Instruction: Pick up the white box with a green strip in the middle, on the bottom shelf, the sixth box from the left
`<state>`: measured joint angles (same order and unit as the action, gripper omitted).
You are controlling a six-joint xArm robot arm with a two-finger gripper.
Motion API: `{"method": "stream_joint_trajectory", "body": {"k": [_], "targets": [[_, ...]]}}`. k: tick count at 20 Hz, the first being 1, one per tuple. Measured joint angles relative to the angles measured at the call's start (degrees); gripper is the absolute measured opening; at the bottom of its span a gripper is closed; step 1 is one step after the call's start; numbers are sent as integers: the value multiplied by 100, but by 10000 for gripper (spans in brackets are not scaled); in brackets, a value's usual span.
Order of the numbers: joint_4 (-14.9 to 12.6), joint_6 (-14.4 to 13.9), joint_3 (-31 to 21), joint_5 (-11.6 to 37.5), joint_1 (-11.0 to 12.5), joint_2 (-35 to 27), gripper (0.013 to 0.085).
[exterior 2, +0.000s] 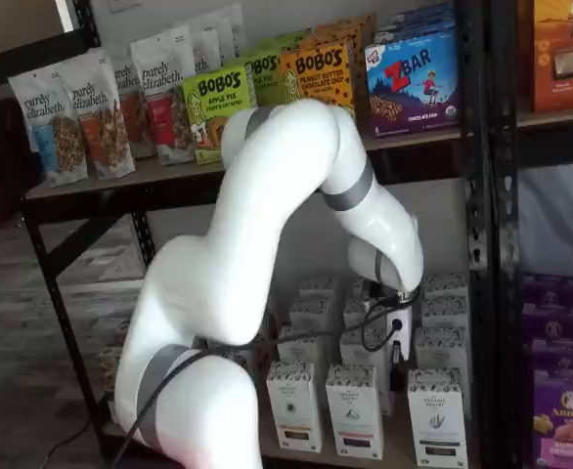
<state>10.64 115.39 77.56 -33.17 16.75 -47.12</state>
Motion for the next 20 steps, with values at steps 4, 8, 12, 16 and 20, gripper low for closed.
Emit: {"method": "stream_joint_trajectory", "body": {"k": [4, 8, 12, 16, 20], "targets": [[-119, -32, 473, -21, 75, -388, 850], [-260, -133, 931, -73, 98, -776, 850], [-299, -180, 1266, -139, 88, -1052, 850], [-483, -326, 1450, -154, 95, -1217, 850], [-909, -672, 1567, -210, 105, -1330, 850]]}}
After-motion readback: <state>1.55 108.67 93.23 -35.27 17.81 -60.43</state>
